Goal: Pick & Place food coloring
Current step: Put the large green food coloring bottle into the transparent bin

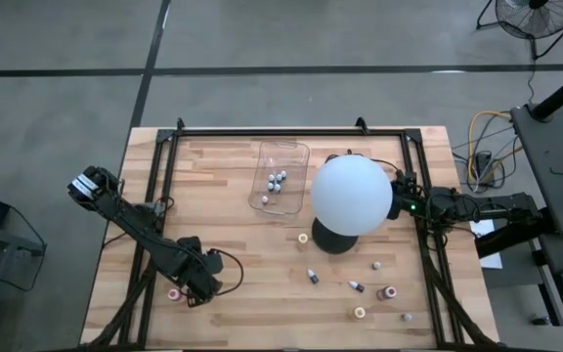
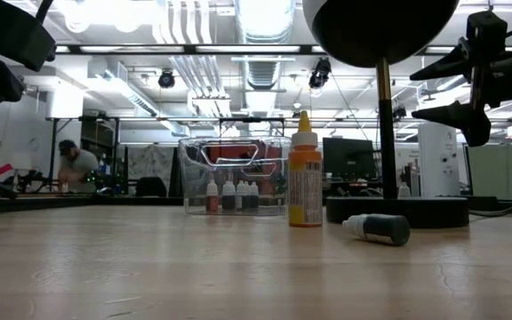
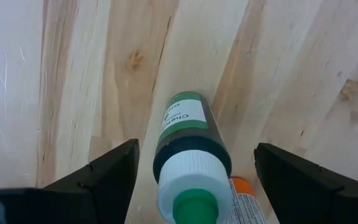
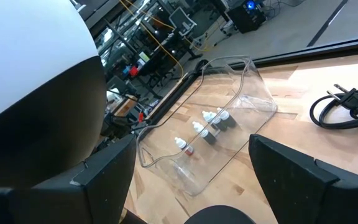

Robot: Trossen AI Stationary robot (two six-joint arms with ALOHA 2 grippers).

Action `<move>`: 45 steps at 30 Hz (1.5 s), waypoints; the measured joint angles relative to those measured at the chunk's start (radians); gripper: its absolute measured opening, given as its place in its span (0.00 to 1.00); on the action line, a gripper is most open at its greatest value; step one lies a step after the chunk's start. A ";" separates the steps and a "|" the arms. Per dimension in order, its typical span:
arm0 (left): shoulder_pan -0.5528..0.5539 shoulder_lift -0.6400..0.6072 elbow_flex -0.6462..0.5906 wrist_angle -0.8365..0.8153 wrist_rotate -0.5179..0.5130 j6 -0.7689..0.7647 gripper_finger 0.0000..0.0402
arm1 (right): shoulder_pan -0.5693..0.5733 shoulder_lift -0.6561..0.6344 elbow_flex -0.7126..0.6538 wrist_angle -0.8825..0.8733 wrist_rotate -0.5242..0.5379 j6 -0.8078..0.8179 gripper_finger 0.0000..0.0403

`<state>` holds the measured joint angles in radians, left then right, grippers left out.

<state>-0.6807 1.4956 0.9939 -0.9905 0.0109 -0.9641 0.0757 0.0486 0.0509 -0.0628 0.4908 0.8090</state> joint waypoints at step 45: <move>0.014 -0.001 0.002 0.023 -0.002 0.021 0.29 | 0.000 0.000 0.000 0.000 0.000 0.000 0.75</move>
<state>-0.6664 1.4946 0.9962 -0.9679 0.0086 -0.9432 0.0757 0.0486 0.0509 -0.0628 0.4904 0.8090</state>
